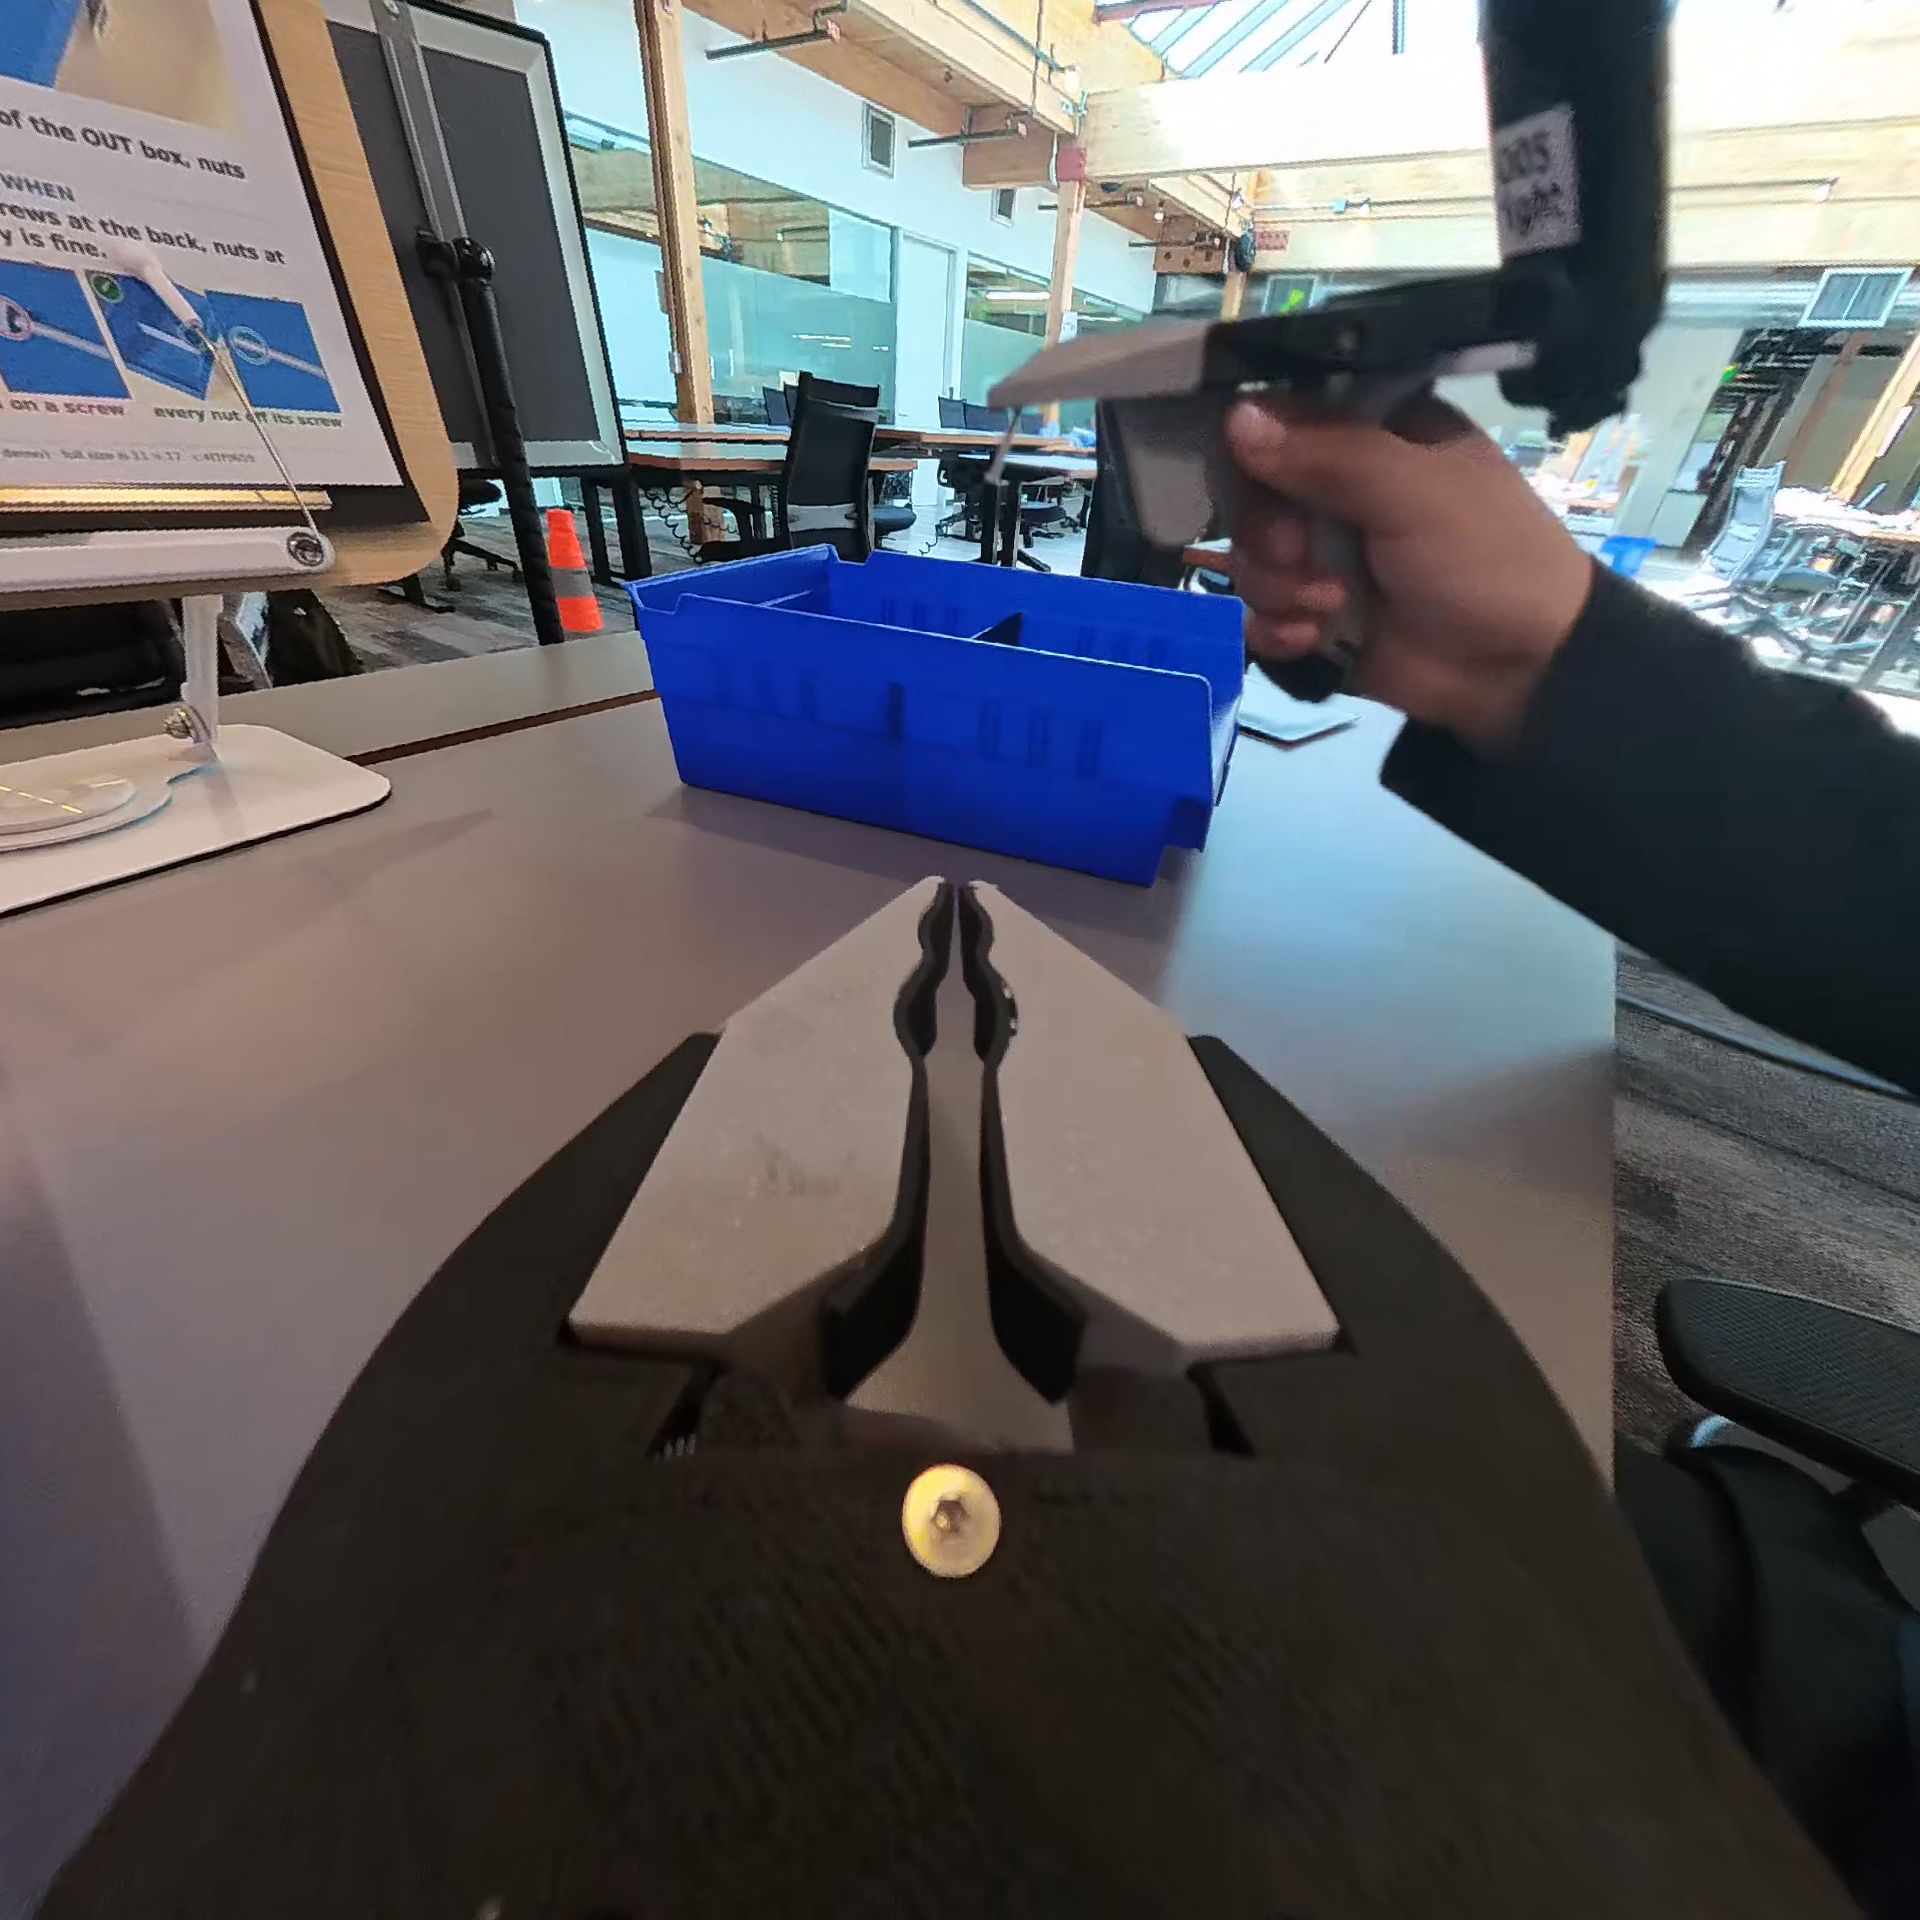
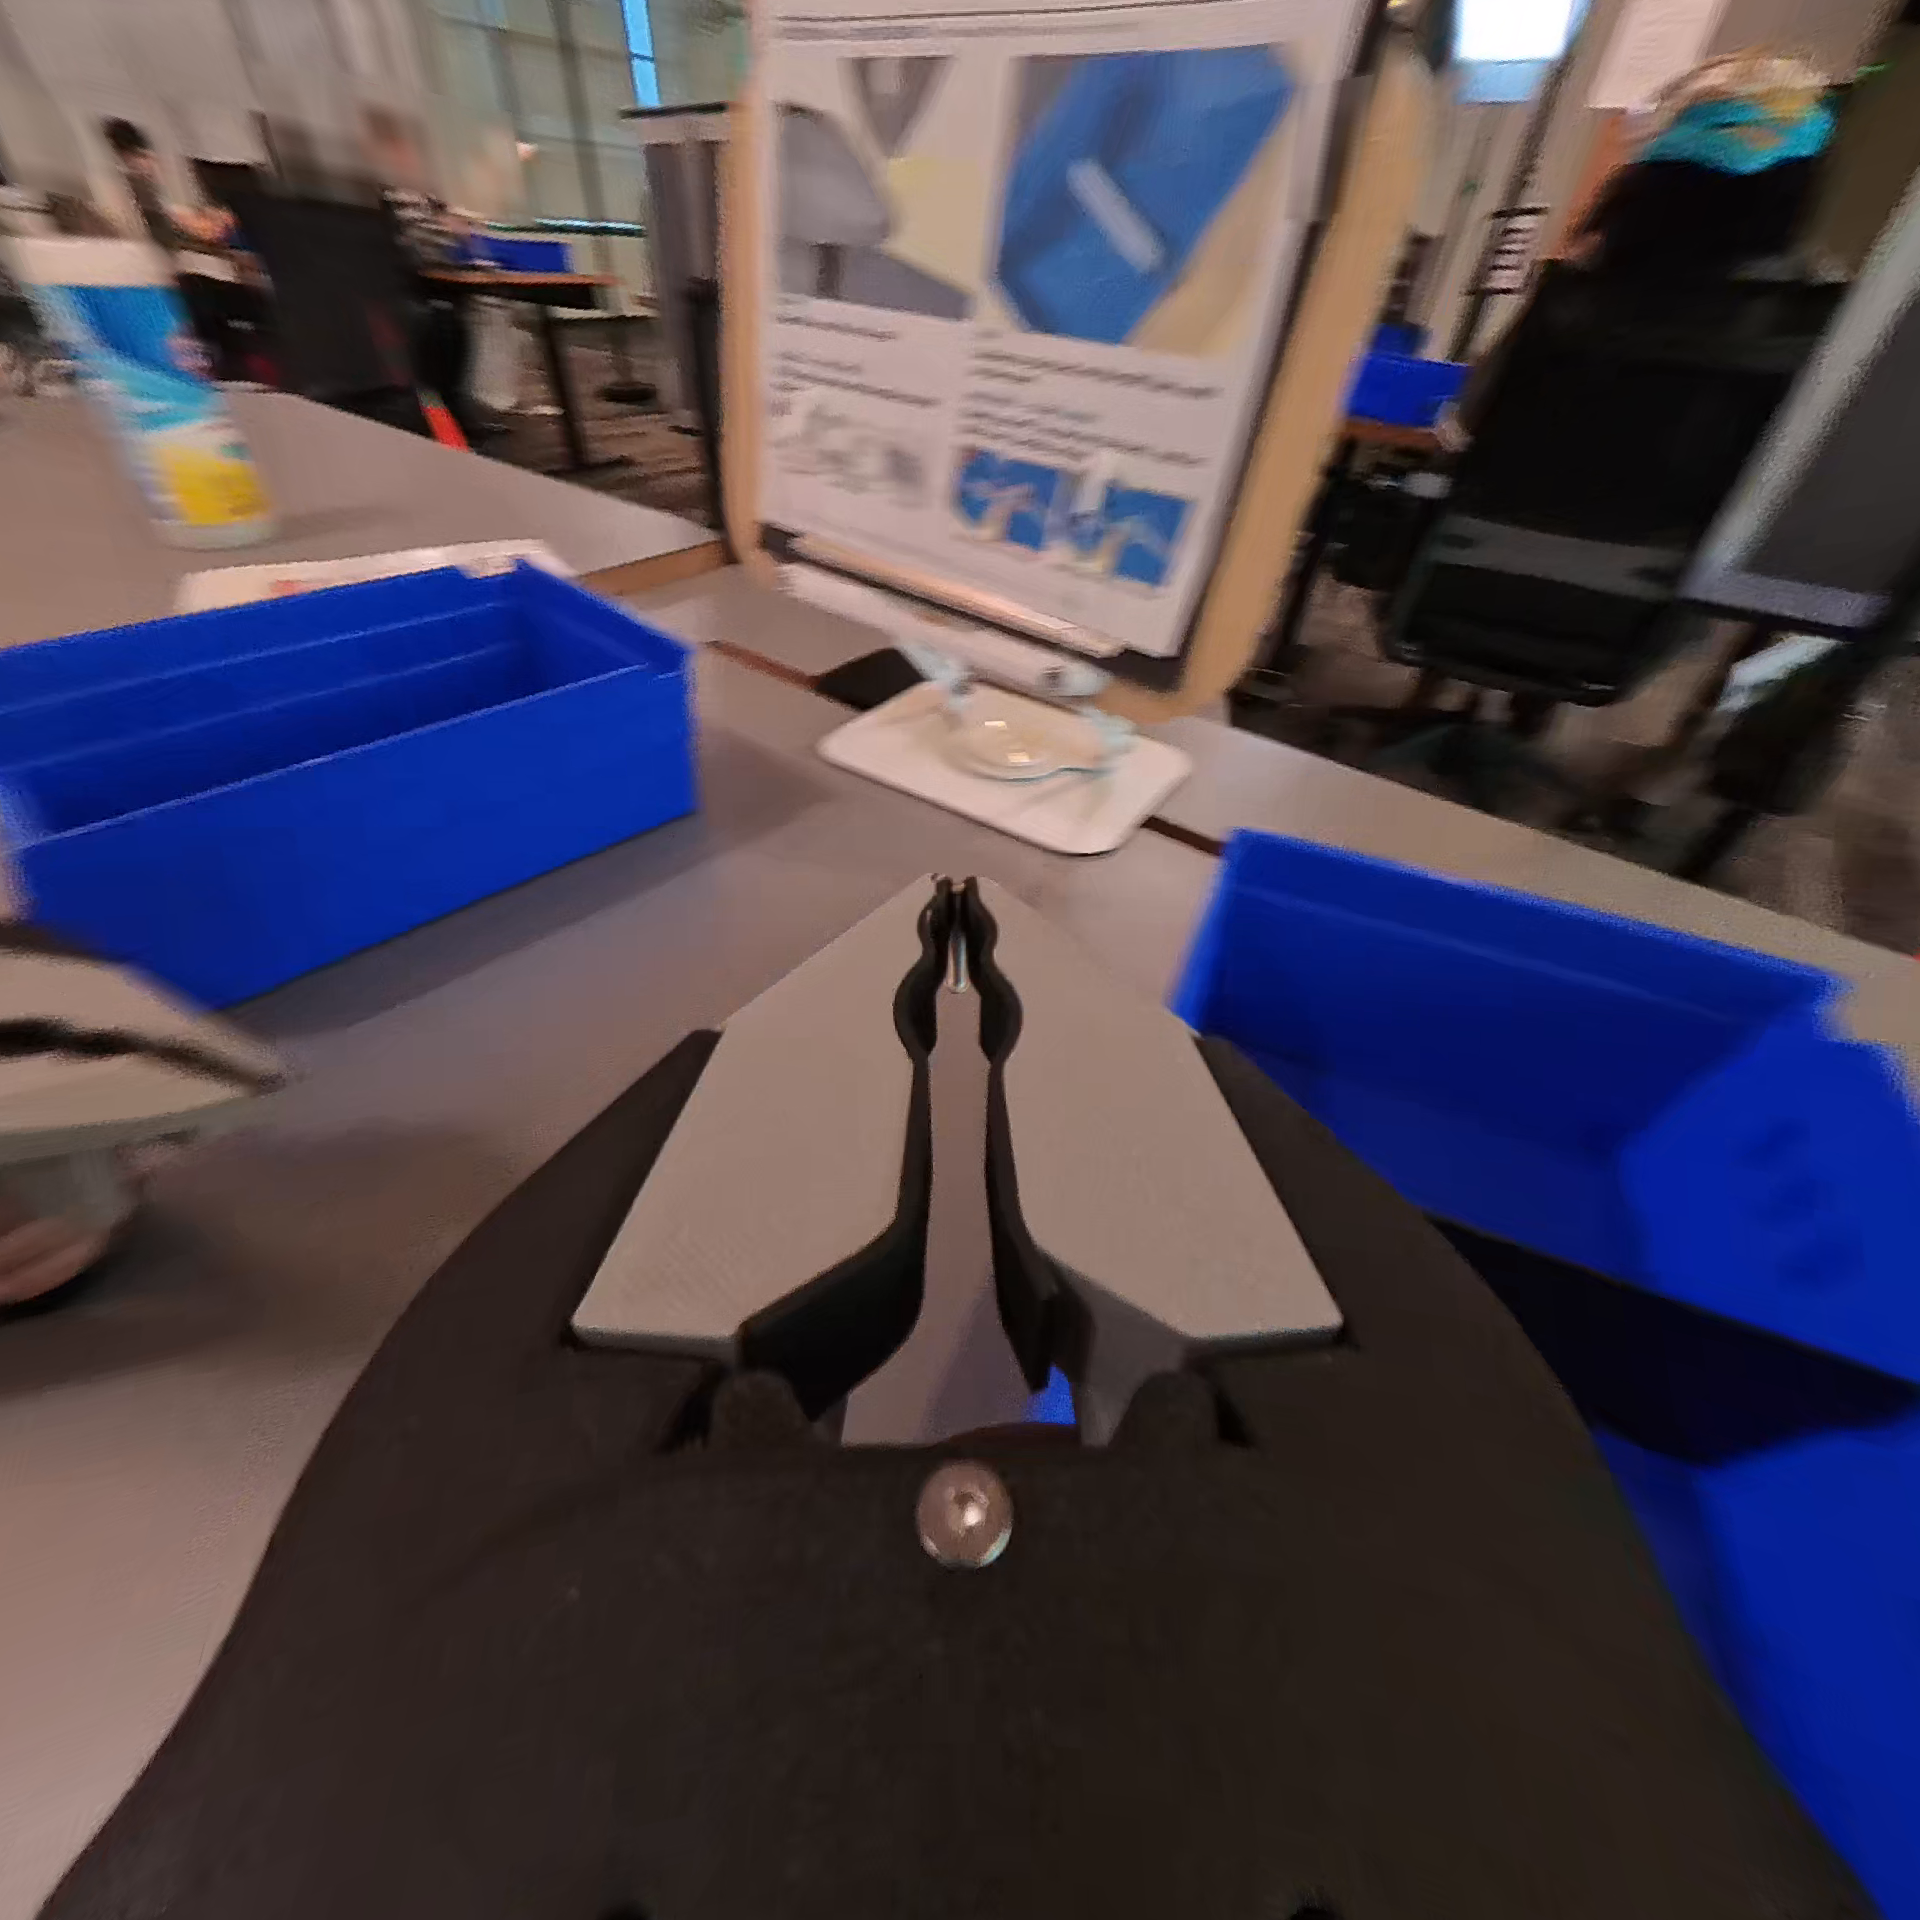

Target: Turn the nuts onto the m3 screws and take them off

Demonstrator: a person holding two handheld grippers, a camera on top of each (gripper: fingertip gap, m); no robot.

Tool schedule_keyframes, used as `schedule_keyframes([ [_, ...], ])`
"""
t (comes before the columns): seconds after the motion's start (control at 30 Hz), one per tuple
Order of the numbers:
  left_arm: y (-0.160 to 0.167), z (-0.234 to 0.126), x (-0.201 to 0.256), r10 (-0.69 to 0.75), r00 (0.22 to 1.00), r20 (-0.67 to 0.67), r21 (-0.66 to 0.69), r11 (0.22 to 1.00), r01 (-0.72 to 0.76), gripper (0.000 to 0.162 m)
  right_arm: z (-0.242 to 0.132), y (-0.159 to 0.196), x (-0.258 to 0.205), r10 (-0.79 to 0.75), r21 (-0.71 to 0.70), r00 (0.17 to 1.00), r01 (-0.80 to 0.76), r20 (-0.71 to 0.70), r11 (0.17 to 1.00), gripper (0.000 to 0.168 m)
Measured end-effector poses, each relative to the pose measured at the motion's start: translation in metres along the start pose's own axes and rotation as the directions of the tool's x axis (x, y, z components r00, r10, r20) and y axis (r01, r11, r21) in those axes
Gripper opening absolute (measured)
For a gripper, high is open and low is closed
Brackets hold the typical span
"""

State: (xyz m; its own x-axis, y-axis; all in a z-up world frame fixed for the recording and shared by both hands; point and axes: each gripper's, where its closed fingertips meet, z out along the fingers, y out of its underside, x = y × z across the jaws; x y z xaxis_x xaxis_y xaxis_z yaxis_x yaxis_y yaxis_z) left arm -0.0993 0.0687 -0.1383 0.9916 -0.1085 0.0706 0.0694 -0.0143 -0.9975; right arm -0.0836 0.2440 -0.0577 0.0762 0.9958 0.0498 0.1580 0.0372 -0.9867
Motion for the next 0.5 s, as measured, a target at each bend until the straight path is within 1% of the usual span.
schedule_keyframes([
  [0.1,0.001,0.001,0.0,0.002,1.0,-0.002,-0.006,1.0,-0.002,0.0,0.011,-0.002,0.063,0.079,-0.05,0.993,-0.084,-0.09,0.995,0.0],
  [0.17,0.001,0.001,0.001,0.007,1.0,-0.002,-0.007,1.0,-0.007,0.0,0.022,0.01,0.096,0.117,-0.109,0.983,-0.133,-0.139,0.985,0.0],
  [0.23,0.001,0.001,0.002,0.012,1.0,-0.002,-0.01,1.0,-0.012,0.0,0.032,0.026,0.125,0.106,-0.16,0.973,-0.14,-0.205,0.977,0.0],
  [0.33,0.002,0.002,0.002,0.012,1.0,-0.005,-0.017,1.0,-0.012,0.0,0.05,0.046,0.151,0.102,-0.233,0.961,-0.164,-0.259,0.959,0.002],
  [0.4,0.002,0.002,0.001,0.008,1.0,-0.005,-0.016,1.0,-0.008,0.0,0.06,0.059,0.159,0.096,-0.288,0.958,-0.176,-0.269,0.941,0.01],
  [0.47,0.002,0.001,0.0,0.002,1.0,-0.003,-0.01,1.0,-0.002,0.0,0.066,0.068,0.164,0.075,-0.35,0.956,-0.176,-0.282,0.92,0.023],
  [0.5,0.001,0.001,0.0,-0.002,1.0,-0.002,-0.008,1.0,0.002,0.0,0.066,0.069,0.165,0.062,-0.365,0.955,-0.17,-0.289,0.915,0.024],
])
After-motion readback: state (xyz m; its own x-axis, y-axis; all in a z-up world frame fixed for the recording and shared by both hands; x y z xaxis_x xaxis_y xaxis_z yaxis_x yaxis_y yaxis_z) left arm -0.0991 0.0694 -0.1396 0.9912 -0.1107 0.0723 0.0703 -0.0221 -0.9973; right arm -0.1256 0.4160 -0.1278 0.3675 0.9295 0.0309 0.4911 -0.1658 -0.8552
